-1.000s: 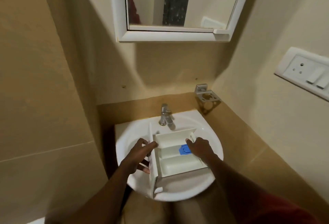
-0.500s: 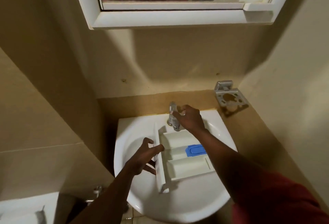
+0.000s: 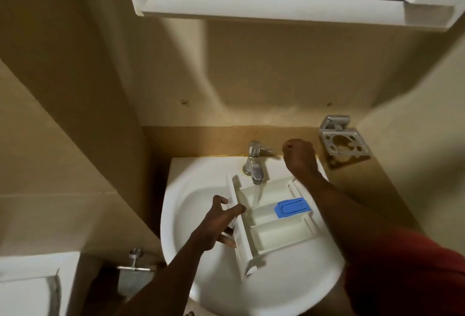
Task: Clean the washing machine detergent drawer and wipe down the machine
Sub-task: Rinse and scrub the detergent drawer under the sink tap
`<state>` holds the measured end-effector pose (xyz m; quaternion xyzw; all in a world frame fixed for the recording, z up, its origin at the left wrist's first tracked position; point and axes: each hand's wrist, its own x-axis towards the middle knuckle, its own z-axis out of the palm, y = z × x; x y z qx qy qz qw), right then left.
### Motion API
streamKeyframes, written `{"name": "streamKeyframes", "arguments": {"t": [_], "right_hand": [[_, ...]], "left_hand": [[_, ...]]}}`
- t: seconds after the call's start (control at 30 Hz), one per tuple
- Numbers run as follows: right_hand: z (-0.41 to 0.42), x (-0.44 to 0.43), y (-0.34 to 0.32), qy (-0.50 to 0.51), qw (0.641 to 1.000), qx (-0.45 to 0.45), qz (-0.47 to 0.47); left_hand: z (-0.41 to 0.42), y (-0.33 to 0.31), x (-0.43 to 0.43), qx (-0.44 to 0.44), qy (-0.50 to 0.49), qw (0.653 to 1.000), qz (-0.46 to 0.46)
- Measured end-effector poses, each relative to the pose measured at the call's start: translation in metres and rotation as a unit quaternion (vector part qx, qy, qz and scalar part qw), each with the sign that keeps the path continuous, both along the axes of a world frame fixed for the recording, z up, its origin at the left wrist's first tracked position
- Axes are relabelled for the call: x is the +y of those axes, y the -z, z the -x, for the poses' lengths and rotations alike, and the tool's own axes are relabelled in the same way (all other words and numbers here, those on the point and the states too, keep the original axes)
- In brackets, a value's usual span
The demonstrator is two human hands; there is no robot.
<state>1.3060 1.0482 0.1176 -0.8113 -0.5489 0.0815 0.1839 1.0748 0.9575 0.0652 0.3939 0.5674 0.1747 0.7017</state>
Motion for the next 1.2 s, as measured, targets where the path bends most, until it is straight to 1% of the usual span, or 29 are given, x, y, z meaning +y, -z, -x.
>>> {"name": "streamKeyframes", "arguments": {"t": [0.03,0.07,0.13,0.17,0.23,0.27,0.33,0.37,0.4,0.5,0.53,0.6,0.7,0.77,0.9,0.93,1.0,1.03,1.1,1.13,1.17,1.2], "right_hand": [[-0.007,-0.006,0.003,0.016,1.000,-0.004,-0.011],[-0.010,-0.012,0.008,0.030,0.999,0.017,-0.020],[-0.002,-0.029,0.021,0.031,0.995,0.090,-0.026],[0.005,-0.035,0.029,0.017,0.993,0.118,-0.012],[0.014,-0.043,0.048,-0.031,0.989,0.129,0.061],[0.018,-0.045,0.055,-0.055,0.981,0.137,0.125],[0.028,-0.047,0.070,-0.117,0.953,0.103,0.261],[0.036,-0.047,0.076,-0.141,0.944,0.072,0.290],[0.047,-0.045,0.082,-0.156,0.940,0.056,0.299],[0.082,-0.035,0.087,-0.205,0.923,0.066,0.318],[0.086,-0.031,0.086,-0.204,0.918,0.080,0.330],[0.078,-0.028,0.081,-0.166,0.908,0.127,0.364],[0.043,-0.027,0.077,-0.047,0.918,0.140,0.368],[0.035,-0.024,0.075,-0.027,0.923,0.156,0.349],[0.056,-0.023,0.077,-0.002,0.931,0.204,0.304],[0.058,-0.024,0.084,-0.002,0.934,0.194,0.301],[0.069,-0.030,0.092,-0.083,0.934,0.123,0.325],[0.079,-0.035,0.092,-0.125,0.929,0.106,0.332],[0.090,-0.041,0.084,-0.195,0.917,0.115,0.328],[0.088,-0.041,0.083,-0.191,0.917,0.114,0.330],[0.082,-0.040,0.080,-0.158,0.924,0.115,0.330],[0.069,-0.037,0.083,-0.132,0.930,0.084,0.331]], "left_hand": [[0.000,0.001,-0.001,0.003,-0.001,1.000,0.001],[0.000,0.002,0.000,0.002,0.001,1.000,0.002],[-0.001,0.005,0.000,0.000,0.007,1.000,0.007],[-0.001,0.006,0.001,0.001,0.009,1.000,0.009],[-0.002,0.009,0.002,0.002,0.011,1.000,0.009],[-0.002,0.011,0.002,0.003,0.009,1.000,0.007],[-0.001,0.012,0.003,0.011,0.006,1.000,0.004],[0.000,0.012,0.003,0.018,0.005,1.000,0.001],[0.001,0.012,0.004,0.024,0.004,1.000,-0.004],[0.010,0.011,0.005,0.031,0.000,0.999,-0.010],[0.014,0.011,0.005,0.031,-0.001,0.999,-0.010],[0.024,0.013,0.006,0.031,0.001,0.999,-0.011],[0.031,0.015,0.007,0.021,0.007,1.000,-0.008],[0.030,0.014,0.006,0.014,0.009,1.000,-0.007],[0.028,0.016,0.004,0.001,0.003,1.000,0.003],[0.029,0.017,0.003,0.004,0.004,1.000,0.003],[0.027,0.017,0.003,0.008,0.004,1.000,0.005],[0.024,0.017,0.003,0.008,0.009,1.000,0.006],[0.019,0.015,0.002,0.012,0.020,1.000,0.005],[0.019,0.014,0.002,0.015,0.020,1.000,0.005],[0.020,0.015,0.003,0.019,0.016,1.000,0.007],[0.023,0.015,0.004,0.019,0.010,1.000,0.008]]}}
